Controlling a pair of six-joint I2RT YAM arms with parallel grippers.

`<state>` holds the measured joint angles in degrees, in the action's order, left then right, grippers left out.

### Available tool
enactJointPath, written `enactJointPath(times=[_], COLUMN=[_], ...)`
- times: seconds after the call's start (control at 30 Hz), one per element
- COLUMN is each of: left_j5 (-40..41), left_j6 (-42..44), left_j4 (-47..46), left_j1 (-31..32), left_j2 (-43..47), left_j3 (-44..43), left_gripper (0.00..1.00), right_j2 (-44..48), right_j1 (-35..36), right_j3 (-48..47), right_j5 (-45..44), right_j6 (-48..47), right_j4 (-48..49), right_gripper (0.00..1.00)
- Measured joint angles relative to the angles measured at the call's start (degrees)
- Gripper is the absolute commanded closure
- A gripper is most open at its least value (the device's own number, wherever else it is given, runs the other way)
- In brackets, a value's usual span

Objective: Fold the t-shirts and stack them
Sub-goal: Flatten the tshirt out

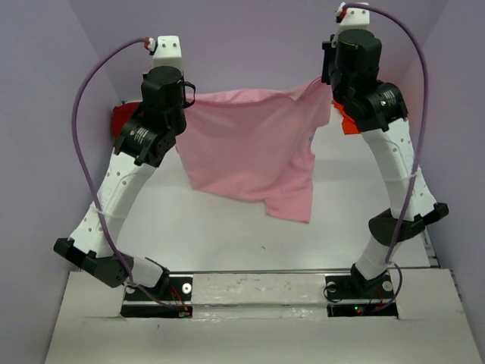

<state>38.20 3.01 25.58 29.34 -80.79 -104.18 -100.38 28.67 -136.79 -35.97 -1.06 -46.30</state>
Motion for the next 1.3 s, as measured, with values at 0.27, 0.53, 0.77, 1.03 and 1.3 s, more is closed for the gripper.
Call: enactJointPath(times=[0.27,0.53,0.77,1.03,1.3], left_j5=[1.18,-1.86,-3.91,-3.39,-1.07], left_j6=[-0.11,-4.24,-6.58,-6.64,-4.02], left_j4=[0.07,2.36,7.32,7.17,-2.01], left_j1=[2.43,2.54,2.56,2.54,1.01], left_j2=[16.72,32.28,30.49,24.9,16.0], left_j3=[1.81,7.37,7.52,8.13,13.57], left_gripper=[1.0,1.0,1.0,1.0,1.0], right_j2=[19.32,31.8,30.12,27.61,16.41], right_j1=[9.09,12.59,12.66,12.63,10.25], right_j3=[3.74,5.29,3.06,10.73,17.75], right_j5=[-4.2,-6.03,-5.81,-9.57,-10.51], right_j6=[-2.67,0.52,2.99,2.32,-1.38], right_j4=[2.71,-1.09,-6.91,-4.0,5.7], right_gripper=[1.0,1.0,1.0,1.0,1.0])
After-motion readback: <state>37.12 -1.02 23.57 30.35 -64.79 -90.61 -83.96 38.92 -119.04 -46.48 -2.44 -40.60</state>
